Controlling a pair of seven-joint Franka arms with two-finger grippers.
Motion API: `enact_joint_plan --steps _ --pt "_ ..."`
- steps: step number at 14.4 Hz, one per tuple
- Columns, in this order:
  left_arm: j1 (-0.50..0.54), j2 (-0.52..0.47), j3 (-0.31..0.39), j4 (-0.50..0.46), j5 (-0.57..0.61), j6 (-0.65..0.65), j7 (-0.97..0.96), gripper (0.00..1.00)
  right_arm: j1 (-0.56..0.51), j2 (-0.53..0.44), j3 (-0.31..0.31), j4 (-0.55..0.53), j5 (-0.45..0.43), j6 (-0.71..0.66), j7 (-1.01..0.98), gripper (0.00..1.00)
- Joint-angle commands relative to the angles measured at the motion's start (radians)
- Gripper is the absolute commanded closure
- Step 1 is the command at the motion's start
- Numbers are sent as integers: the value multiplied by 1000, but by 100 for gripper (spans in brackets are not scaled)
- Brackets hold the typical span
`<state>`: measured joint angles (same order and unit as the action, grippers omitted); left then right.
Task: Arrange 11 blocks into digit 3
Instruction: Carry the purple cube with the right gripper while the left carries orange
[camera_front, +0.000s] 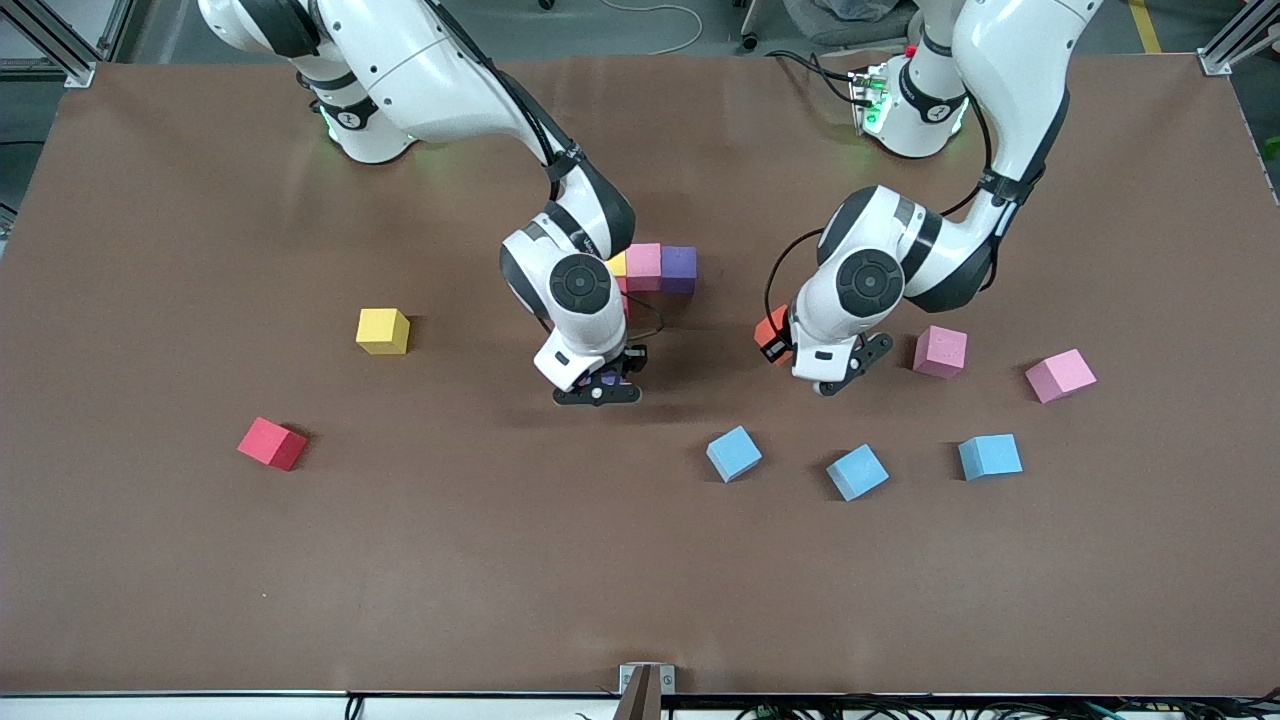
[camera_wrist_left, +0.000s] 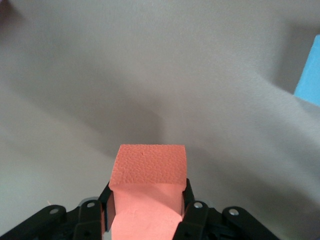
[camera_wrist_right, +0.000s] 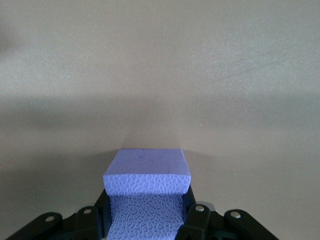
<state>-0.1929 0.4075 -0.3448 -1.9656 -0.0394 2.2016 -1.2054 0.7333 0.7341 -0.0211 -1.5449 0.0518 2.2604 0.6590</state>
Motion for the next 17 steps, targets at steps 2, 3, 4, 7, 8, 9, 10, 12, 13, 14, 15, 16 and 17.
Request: enact_joint_plan --steps 2,3,4,7,8,9,10,12,13,14,15,16,17 --pt "-20 -1 0 30 -31 -2 -156 71 11 -38 0 -47 -3 -1 22 100" --pt "-29 8 1 46 -31 -2 -201 71 12 -38 0 -46 -3 -2 24 100" --pt "-42 22 1 65 -31 -2 -268 71 12 -38 0 -46 -3 -2 24 100" --pt "-57 45 1 99 -30 29 -445 71 12 -36 0 -47 -3 -8 24 100" --pt "-59 47 1 94 -28 62 -498 71 12 -36 0 -46 -3 -10 22 100" --pt "-69 50 1 93 -30 84 -560 71 12 -36 0 -46 -3 -16 22 100" --pt "-83 57 3 93 -21 92 -621 71 12 -36 0 -46 -3 -24 22 99" --pt "-88 68 3 91 -13 119 -692 71 12 -36 0 -46 -3 -22 22 99" --pt "-92 68 3 90 -13 121 -721 71 12 -35 0 -46 -3 -21 22 99" --pt "-94 68 3 85 -13 125 -753 71 12 -35 0 -46 -3 -19 22 99" --pt "-103 68 3 77 -13 150 -778 71 14 -35 0 -46 -3 -18 24 99" --pt "-115 68 3 64 -13 182 -811 71 15 -35 0 -44 -3 -15 24 98" --pt "-125 70 4 57 -13 208 -848 71 15 -35 0 -43 -3 -15 25 94"
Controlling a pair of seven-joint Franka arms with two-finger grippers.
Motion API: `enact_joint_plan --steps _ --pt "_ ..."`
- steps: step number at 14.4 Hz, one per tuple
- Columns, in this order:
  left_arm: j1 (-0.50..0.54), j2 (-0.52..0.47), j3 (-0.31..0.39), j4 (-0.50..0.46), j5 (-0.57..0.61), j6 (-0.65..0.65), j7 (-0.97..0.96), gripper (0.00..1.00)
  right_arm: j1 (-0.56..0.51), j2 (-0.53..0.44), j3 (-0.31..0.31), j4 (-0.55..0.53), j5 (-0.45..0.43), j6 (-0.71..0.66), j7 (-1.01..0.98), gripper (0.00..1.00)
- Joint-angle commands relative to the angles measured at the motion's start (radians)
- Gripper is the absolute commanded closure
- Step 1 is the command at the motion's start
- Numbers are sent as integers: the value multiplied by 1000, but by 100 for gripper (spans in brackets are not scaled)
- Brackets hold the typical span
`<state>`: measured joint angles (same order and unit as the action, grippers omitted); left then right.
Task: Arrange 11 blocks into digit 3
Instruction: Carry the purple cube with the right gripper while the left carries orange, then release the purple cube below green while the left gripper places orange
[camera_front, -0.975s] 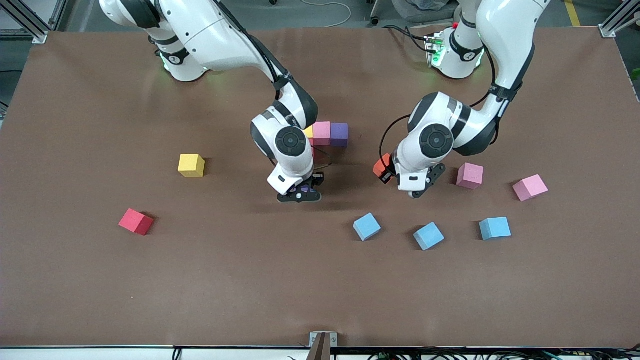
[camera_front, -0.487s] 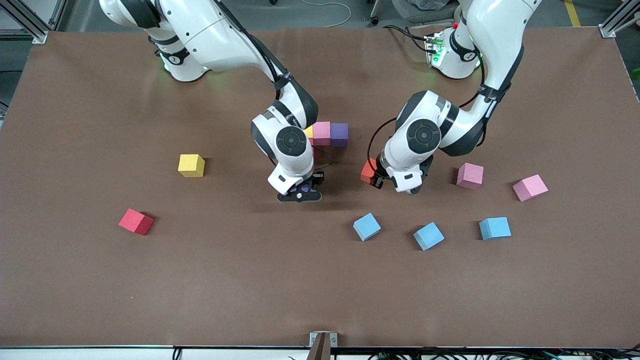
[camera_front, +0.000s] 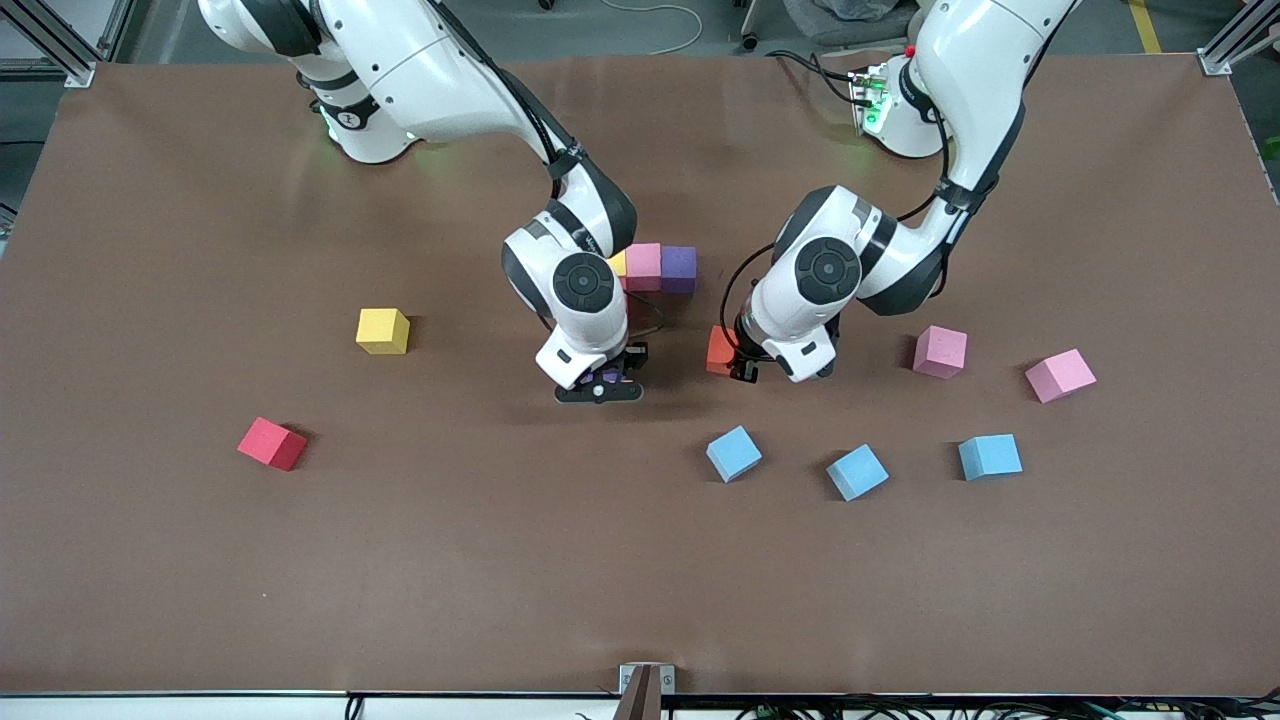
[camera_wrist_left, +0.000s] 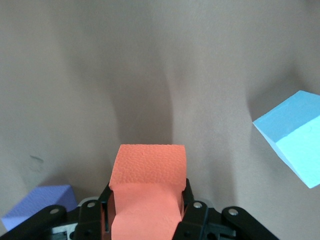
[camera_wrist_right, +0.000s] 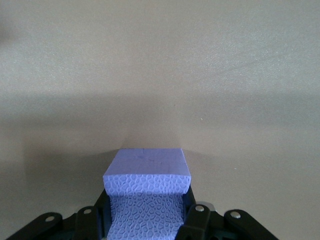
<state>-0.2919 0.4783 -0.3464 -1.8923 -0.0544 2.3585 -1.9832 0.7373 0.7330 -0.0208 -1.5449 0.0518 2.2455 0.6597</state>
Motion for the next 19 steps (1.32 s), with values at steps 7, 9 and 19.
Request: enact_joint_plan --steps 7,9,19 --pt "-62 28 7 -28 8 120 -198 71 7 -32 -1 -34 -13 -3 8 0" --pt "-82 37 9 -33 8 146 -232 71 5 -35 -1 -32 -12 -3 8 0" --pt "-151 97 13 -27 30 231 -348 71 -114 -175 -10 -35 -3 -114 18 0"
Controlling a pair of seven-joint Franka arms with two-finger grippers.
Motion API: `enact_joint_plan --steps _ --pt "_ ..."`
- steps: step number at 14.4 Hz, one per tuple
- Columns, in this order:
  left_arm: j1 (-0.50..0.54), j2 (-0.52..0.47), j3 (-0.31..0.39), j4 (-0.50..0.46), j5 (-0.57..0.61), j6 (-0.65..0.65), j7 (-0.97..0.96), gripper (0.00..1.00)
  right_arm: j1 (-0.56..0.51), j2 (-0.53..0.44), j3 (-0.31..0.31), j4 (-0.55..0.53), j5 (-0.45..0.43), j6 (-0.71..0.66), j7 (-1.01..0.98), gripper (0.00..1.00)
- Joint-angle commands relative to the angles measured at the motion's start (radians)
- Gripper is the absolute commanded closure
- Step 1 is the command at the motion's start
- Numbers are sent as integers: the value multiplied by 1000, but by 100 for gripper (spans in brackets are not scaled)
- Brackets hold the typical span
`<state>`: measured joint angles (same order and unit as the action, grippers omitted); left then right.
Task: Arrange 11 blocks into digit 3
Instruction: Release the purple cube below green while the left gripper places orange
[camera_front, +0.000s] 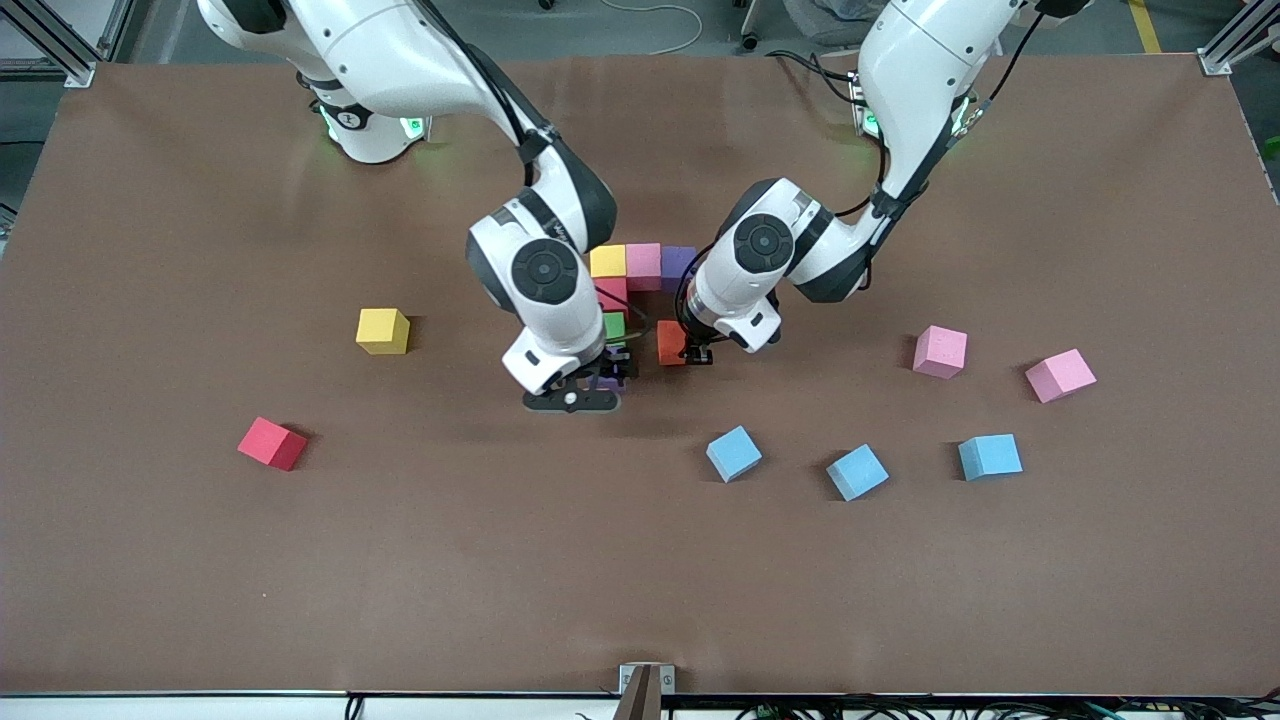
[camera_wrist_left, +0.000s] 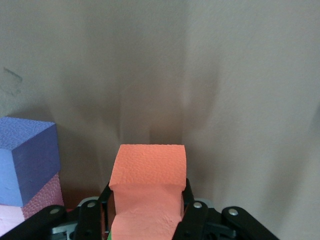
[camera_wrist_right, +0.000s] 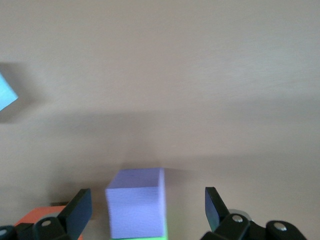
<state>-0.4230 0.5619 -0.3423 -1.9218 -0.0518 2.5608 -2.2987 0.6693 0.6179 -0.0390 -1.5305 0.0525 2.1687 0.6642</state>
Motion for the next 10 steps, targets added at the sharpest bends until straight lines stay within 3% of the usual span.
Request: enact_joint_plan --steps 1,10 --pt "-29 24 9 4 48 38 -50 71 -69 -81 8 -60 -14 -44 8 0" --pt "-72 46 9 20 89 67 -133 71 -197 -214 2 -246 -23 -30 -6 0"
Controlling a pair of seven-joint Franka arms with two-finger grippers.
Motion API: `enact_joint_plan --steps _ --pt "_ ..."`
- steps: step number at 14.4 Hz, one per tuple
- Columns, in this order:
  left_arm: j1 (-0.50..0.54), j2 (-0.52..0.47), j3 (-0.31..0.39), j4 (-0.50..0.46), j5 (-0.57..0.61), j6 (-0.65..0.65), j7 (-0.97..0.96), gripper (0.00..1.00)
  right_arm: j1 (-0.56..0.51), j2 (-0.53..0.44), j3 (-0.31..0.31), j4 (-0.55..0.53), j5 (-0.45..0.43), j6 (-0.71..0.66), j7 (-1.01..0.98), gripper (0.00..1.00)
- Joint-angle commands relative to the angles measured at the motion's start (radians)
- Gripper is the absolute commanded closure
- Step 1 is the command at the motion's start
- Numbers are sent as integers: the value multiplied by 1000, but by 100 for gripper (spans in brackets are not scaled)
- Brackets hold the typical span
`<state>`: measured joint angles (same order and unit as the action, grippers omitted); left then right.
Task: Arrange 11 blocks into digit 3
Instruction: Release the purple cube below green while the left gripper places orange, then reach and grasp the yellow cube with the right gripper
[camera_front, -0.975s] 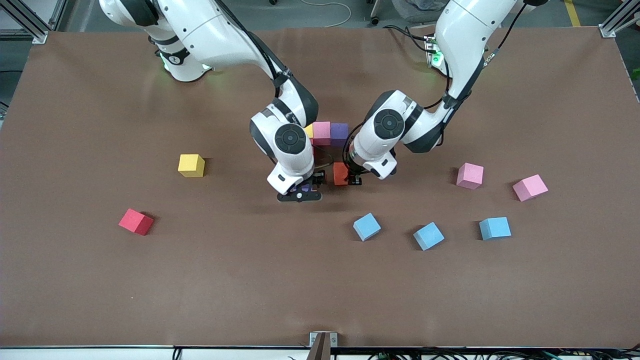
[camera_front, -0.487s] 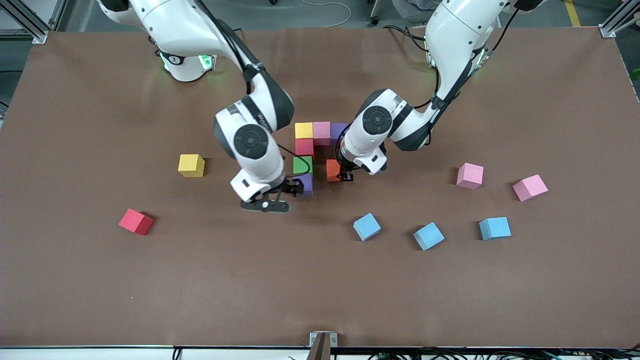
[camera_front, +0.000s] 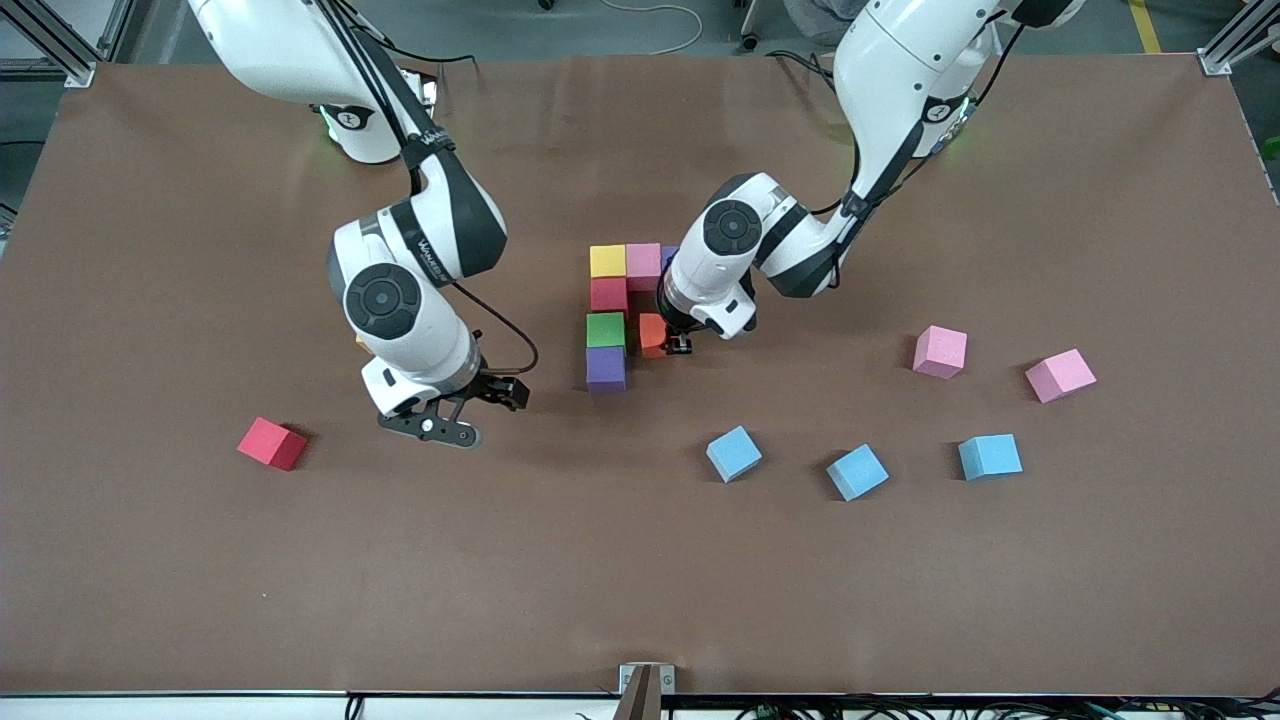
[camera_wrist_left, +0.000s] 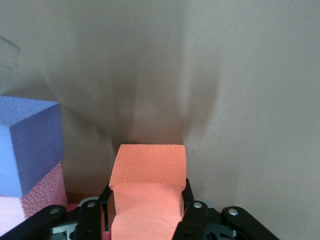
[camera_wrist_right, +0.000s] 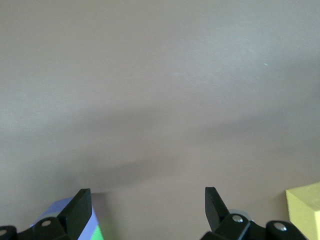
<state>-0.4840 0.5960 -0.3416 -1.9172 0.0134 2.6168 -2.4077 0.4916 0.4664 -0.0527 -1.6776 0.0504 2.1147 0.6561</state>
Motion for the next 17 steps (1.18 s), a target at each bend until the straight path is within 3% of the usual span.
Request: enact_joint_plan --steps 1,8,12,17 --pt "-21 14 9 15 23 16 -24 71 -37 -75 16 -115 -26 27 -1 0" --pt "-30 33 10 38 25 26 -22 71 -134 -149 16 -243 -26 43 -167 0" --pt "-31 41 10 44 34 26 -22 71 -166 -248 17 -459 -26 238 -167 0" --pt "-31 42 9 50 39 26 -22 71 -203 -305 16 -579 -26 283 -226 0"
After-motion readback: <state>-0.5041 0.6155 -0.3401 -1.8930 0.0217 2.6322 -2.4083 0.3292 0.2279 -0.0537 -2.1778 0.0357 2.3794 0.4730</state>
